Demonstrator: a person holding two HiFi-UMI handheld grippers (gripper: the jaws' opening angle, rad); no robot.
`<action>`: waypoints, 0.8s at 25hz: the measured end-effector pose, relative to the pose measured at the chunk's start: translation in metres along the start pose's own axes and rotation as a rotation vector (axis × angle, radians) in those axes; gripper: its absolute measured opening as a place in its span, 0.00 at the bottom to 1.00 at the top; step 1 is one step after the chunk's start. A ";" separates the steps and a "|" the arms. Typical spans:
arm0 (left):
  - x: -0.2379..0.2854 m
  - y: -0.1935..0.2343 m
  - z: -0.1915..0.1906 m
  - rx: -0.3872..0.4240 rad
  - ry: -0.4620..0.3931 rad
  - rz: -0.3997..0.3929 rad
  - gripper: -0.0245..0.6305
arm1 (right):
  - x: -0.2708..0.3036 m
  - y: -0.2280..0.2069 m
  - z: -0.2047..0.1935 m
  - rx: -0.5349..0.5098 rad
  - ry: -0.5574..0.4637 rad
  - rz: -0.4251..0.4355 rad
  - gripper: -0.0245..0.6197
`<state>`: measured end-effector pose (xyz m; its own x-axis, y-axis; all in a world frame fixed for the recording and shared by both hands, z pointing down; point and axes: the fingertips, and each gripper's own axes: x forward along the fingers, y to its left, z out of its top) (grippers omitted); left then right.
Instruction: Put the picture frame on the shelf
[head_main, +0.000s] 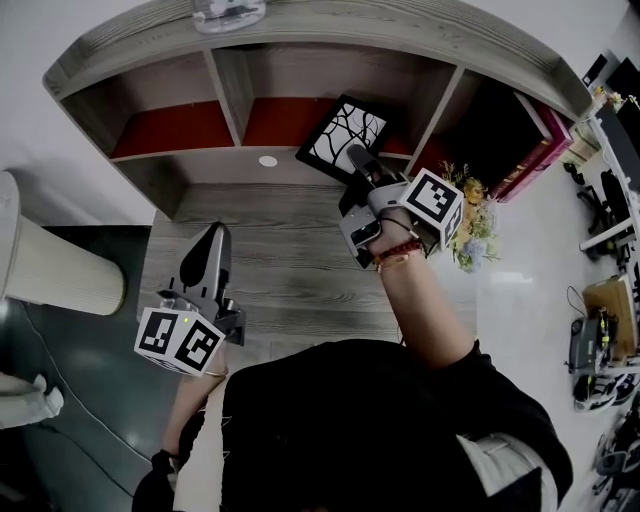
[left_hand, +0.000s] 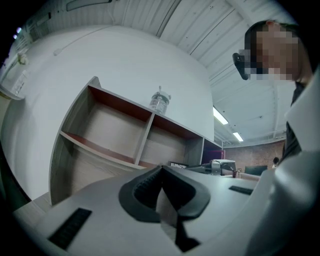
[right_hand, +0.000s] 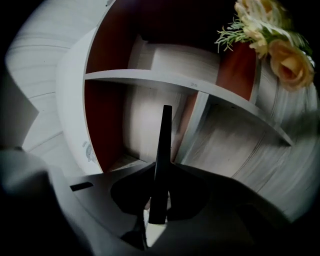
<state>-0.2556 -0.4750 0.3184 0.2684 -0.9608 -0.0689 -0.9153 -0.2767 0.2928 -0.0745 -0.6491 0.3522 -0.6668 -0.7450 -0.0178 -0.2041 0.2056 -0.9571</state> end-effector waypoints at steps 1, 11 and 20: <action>0.001 0.000 0.000 -0.001 0.000 -0.001 0.06 | 0.001 0.000 0.000 0.014 -0.001 0.002 0.12; 0.004 0.002 -0.003 -0.002 0.003 0.002 0.06 | 0.007 -0.002 0.002 0.091 -0.015 -0.019 0.12; 0.006 0.006 -0.005 -0.010 0.005 0.009 0.06 | 0.010 0.004 0.009 0.061 -0.040 -0.026 0.13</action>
<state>-0.2581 -0.4819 0.3247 0.2618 -0.9632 -0.0616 -0.9145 -0.2680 0.3031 -0.0755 -0.6614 0.3456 -0.6321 -0.7748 -0.0034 -0.1762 0.1480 -0.9732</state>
